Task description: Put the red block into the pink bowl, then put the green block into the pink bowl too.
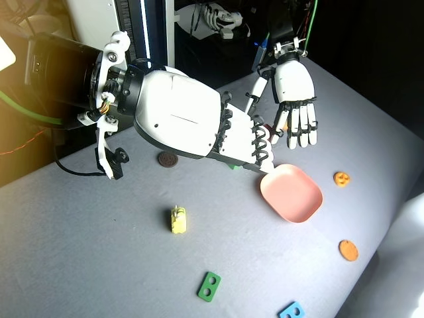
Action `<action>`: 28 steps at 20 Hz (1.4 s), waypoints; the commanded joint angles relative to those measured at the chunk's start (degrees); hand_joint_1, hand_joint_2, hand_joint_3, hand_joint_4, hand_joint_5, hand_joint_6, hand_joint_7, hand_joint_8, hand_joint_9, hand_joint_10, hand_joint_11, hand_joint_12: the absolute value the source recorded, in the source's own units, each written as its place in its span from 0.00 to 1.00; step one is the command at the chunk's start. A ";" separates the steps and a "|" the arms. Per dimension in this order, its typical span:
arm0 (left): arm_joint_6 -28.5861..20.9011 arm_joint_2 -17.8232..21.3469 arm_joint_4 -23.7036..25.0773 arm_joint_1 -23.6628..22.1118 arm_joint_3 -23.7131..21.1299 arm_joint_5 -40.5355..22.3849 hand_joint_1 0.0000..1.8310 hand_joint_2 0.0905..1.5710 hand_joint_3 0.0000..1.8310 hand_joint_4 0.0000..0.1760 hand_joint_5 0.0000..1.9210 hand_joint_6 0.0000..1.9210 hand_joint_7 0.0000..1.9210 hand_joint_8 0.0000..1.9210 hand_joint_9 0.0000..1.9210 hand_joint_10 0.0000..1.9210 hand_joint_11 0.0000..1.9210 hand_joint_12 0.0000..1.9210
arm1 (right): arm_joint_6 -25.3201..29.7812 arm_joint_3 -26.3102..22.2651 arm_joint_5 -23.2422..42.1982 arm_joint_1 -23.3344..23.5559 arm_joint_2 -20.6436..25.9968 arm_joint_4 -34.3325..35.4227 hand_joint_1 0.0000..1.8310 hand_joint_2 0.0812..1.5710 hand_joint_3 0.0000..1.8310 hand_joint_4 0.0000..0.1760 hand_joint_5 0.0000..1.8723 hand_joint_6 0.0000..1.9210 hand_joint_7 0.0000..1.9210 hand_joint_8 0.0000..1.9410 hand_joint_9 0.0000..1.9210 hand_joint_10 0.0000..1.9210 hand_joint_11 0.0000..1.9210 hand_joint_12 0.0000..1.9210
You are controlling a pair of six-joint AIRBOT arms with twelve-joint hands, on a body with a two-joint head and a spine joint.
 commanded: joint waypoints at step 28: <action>-1.29 -3.61 4.32 0.34 3.32 -4.64 0.37 0.63 0.00 0.03 0.46 0.01 0.14 0.00 0.05 0.00 0.01 0.00 | 0.21 -0.03 6.06 0.41 0.60 2.00 0.05 0.74 0.00 0.00 0.09 0.00 0.08 0.00 0.05 0.00 0.00 0.12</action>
